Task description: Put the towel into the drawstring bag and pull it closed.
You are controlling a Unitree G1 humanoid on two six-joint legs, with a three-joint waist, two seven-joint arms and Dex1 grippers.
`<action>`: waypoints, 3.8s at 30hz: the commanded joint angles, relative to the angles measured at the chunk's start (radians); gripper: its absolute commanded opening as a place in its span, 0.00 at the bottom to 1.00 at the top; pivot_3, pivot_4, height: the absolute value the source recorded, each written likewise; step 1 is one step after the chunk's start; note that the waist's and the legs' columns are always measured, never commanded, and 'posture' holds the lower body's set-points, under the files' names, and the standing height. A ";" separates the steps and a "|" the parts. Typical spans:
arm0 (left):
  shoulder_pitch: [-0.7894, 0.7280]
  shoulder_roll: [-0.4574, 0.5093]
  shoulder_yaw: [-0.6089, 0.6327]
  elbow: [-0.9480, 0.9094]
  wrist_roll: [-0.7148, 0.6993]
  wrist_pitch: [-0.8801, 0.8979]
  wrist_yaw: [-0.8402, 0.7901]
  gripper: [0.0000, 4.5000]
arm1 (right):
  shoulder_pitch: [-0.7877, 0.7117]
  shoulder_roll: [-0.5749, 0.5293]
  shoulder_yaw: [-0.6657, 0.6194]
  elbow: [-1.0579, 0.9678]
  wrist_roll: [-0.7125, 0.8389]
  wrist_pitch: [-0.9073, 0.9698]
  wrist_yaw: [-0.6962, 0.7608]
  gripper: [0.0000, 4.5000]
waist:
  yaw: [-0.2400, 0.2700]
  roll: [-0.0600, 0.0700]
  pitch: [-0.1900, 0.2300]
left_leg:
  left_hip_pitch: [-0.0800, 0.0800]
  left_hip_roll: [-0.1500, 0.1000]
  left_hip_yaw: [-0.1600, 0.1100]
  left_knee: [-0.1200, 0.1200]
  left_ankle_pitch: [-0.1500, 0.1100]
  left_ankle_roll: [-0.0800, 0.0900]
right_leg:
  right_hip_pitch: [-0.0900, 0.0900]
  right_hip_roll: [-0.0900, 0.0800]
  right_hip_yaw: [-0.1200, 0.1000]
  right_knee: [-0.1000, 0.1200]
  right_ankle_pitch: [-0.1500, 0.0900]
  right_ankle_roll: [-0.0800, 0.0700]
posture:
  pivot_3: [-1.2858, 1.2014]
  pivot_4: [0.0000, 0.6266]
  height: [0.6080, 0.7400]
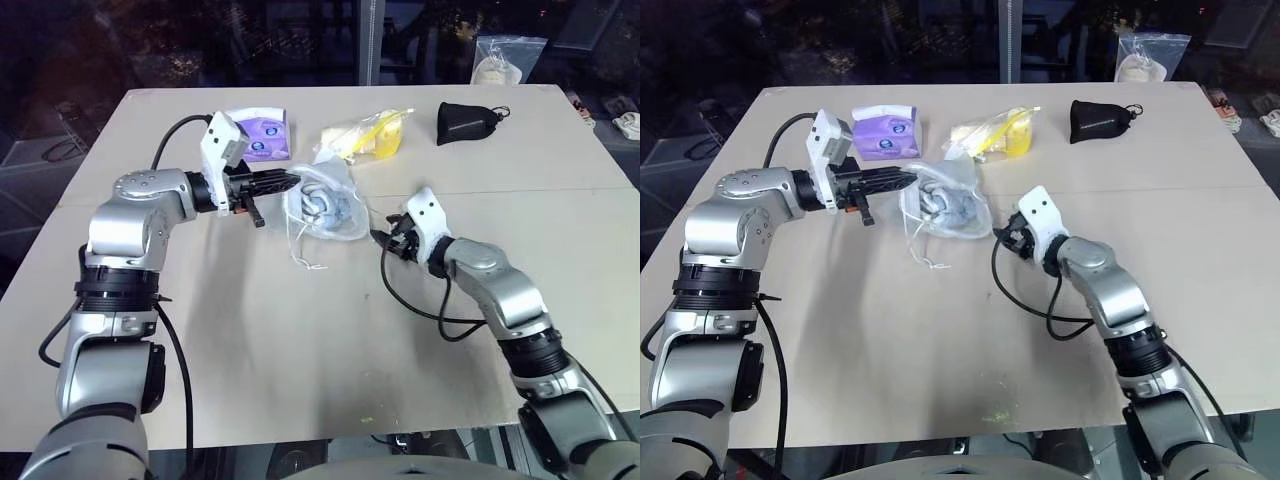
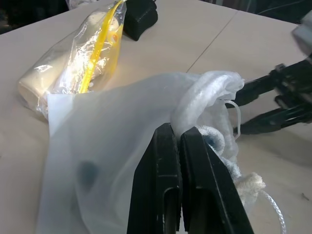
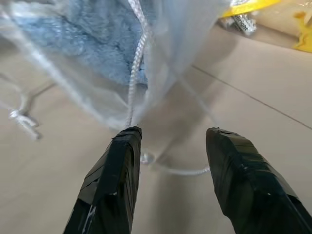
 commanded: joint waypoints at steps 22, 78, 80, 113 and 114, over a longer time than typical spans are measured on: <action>0.034 0.019 0.031 -0.085 0.002 -0.017 0.027 0.00 | -0.082 0.055 0.012 0.095 -0.130 -0.049 -0.111 0.51 | -0.001 0.000 0.000 | 0.000 0.000 0.000 0.000 0.000 0.000 | 0.000 0.000 0.000 0.001 0.000 0.000 | 0.52 0.24 1.00; 0.422 -0.165 0.127 -0.235 0.126 -0.265 0.361 0.00 | -0.118 0.179 -0.072 0.035 -0.225 -0.159 -0.248 0.00 | 0.000 0.000 0.000 | 0.001 -0.003 -0.011 0.000 0.000 -0.001 | 0.000 -0.001 0.001 0.001 0.001 -0.001 | 0.52 0.24 1.00; 0.373 -0.138 0.193 -0.228 0.122 -0.328 0.395 0.00 | -0.150 0.132 -0.096 -0.019 -0.234 -0.132 -0.237 0.00 | 0.001 0.000 0.000 | 0.001 -0.002 -0.011 0.000 0.000 -0.001 | 0.000 -0.001 0.001 0.002 0.001 -0.001 | 0.52 0.24 1.00; -0.263 0.185 0.277 0.771 0.309 -0.680 0.769 0.00 | -0.158 -0.497 -0.588 0.168 -0.327 -0.145 -0.370 0.00 | 0.004 0.001 0.004 | -0.004 -0.006 -0.010 0.001 0.002 -0.002 | -0.005 0.002 0.000 -0.001 0.008 0.000 | 0.52 0.24 1.00; -0.274 0.174 0.275 0.764 0.296 -0.709 0.730 0.00 | -0.159 -0.499 -0.582 0.169 -0.308 -0.150 -0.350 0.00 | 0.003 0.001 0.004 | -0.004 -0.006 -0.009 0.001 0.002 -0.002 | -0.005 0.002 0.001 -0.001 0.008 0.000 | 0.52 0.24 1.00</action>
